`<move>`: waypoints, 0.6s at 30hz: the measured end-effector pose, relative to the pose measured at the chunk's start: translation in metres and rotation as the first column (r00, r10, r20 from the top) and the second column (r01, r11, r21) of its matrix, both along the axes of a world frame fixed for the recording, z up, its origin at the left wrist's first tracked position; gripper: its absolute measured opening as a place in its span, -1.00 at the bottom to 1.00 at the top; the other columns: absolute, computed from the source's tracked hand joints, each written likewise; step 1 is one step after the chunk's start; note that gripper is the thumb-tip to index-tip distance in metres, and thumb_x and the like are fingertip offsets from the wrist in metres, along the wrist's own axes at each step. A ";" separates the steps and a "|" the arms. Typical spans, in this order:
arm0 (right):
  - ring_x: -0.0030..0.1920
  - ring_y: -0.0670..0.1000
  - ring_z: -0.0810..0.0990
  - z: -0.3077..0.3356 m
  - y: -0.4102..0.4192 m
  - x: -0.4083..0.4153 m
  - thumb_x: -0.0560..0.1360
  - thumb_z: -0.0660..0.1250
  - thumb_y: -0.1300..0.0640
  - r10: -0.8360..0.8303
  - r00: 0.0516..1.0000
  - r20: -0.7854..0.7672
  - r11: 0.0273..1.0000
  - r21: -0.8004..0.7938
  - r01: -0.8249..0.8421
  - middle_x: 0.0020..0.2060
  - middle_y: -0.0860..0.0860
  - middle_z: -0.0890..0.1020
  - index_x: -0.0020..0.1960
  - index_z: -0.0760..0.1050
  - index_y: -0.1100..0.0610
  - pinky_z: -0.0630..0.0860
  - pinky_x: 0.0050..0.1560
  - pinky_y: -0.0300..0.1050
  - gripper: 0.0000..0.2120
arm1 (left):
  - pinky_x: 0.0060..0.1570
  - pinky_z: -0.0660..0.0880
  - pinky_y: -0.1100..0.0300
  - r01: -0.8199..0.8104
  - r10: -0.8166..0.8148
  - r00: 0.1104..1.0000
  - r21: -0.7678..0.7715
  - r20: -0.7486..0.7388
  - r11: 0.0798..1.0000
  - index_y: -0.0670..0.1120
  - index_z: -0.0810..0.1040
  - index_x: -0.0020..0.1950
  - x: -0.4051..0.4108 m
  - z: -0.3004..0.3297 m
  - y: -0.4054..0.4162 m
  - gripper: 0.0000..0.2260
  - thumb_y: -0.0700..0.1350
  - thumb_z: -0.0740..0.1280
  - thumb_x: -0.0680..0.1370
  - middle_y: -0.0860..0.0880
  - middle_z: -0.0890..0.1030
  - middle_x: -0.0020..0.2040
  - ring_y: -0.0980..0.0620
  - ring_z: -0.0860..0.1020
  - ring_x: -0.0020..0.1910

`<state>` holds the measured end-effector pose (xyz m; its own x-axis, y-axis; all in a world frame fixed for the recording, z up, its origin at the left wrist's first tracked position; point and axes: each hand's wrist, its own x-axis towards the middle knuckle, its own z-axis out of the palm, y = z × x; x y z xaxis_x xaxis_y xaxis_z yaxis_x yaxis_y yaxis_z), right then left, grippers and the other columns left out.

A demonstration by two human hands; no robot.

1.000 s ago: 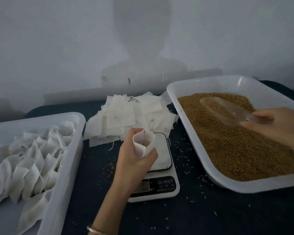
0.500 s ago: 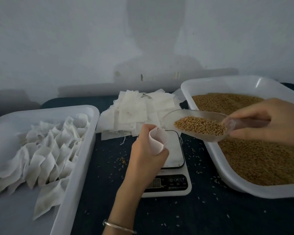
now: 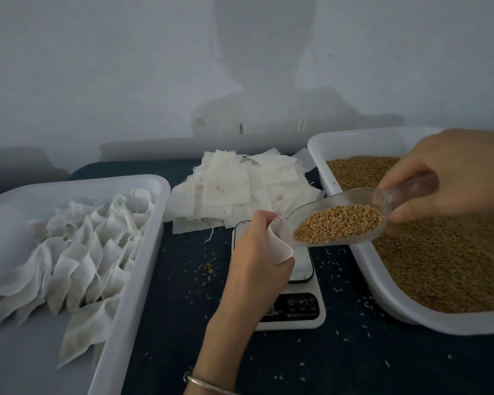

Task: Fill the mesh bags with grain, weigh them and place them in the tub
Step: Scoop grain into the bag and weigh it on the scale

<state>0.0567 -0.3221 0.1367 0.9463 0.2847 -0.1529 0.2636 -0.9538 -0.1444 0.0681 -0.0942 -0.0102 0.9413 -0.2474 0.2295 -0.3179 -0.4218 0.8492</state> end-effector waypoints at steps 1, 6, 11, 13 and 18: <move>-0.16 -0.60 0.37 0.002 0.000 0.001 0.27 0.42 -0.23 0.004 1.000 0.006 1.000 -0.019 -0.004 -0.29 -0.64 0.43 -0.18 0.60 -0.34 0.26 -0.29 -0.39 -0.87 | -0.25 0.53 0.28 0.002 -0.002 1.000 0.000 -0.004 1.000 0.22 0.31 0.01 0.000 0.000 -0.001 -0.60 -0.25 0.36 0.46 0.16 0.52 -0.09 0.25 0.49 -0.11; -0.13 -0.59 0.36 0.012 0.005 0.006 0.24 0.36 -0.27 0.026 0.999 -0.034 0.996 -0.081 -0.028 -0.27 -0.65 0.42 -0.13 0.61 -0.30 0.26 -0.29 -0.41 -0.77 | -0.23 0.57 0.15 0.001 -0.001 1.000 -0.019 -0.018 1.000 0.15 0.34 0.07 -0.002 -0.001 -0.006 -0.63 -0.25 0.37 0.46 0.14 0.53 -0.08 0.18 0.51 -0.14; -0.14 -0.56 0.39 0.016 0.007 0.006 0.20 0.33 -0.29 0.055 0.998 -0.036 0.995 -0.083 -0.058 -0.29 -0.61 0.46 -0.16 0.60 -0.32 0.28 -0.32 -0.46 -0.76 | -0.28 0.52 0.29 0.011 -0.013 0.999 -0.038 -0.042 0.999 0.24 0.28 0.00 -0.003 0.000 -0.006 -0.55 -0.28 0.36 0.45 0.21 0.48 -0.06 0.21 0.51 -0.16; -0.18 -0.57 0.40 0.017 0.008 0.005 0.21 0.34 -0.28 0.057 0.998 -0.036 0.995 -0.083 -0.060 -0.33 -0.61 0.46 -0.17 0.60 -0.32 0.33 -0.38 -0.46 -0.79 | -0.27 0.48 0.37 0.011 -0.013 0.999 -0.044 -0.040 0.999 0.25 0.27 -0.02 -0.003 0.000 -0.007 -0.54 -0.28 0.37 0.45 0.26 0.47 -0.05 0.24 0.50 -0.13; -0.26 -0.57 0.40 0.021 0.010 0.004 0.26 0.36 -0.26 0.055 0.998 -0.040 0.991 -0.119 -0.059 -0.36 -0.63 0.43 -0.15 0.58 -0.33 0.31 -0.44 -0.44 -0.82 | -0.23 0.43 0.47 0.019 -0.023 0.998 -0.073 -0.050 0.997 0.23 0.28 -0.03 -0.003 -0.001 -0.010 -0.54 -0.29 0.39 0.44 0.31 0.45 -0.03 0.30 0.47 -0.07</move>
<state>0.0610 -0.3121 0.1574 0.9224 0.3154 -0.2231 0.3145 -0.9484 -0.0403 0.0655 -0.1042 -0.0113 0.9470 -0.2520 0.1992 -0.2815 -0.3526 0.8924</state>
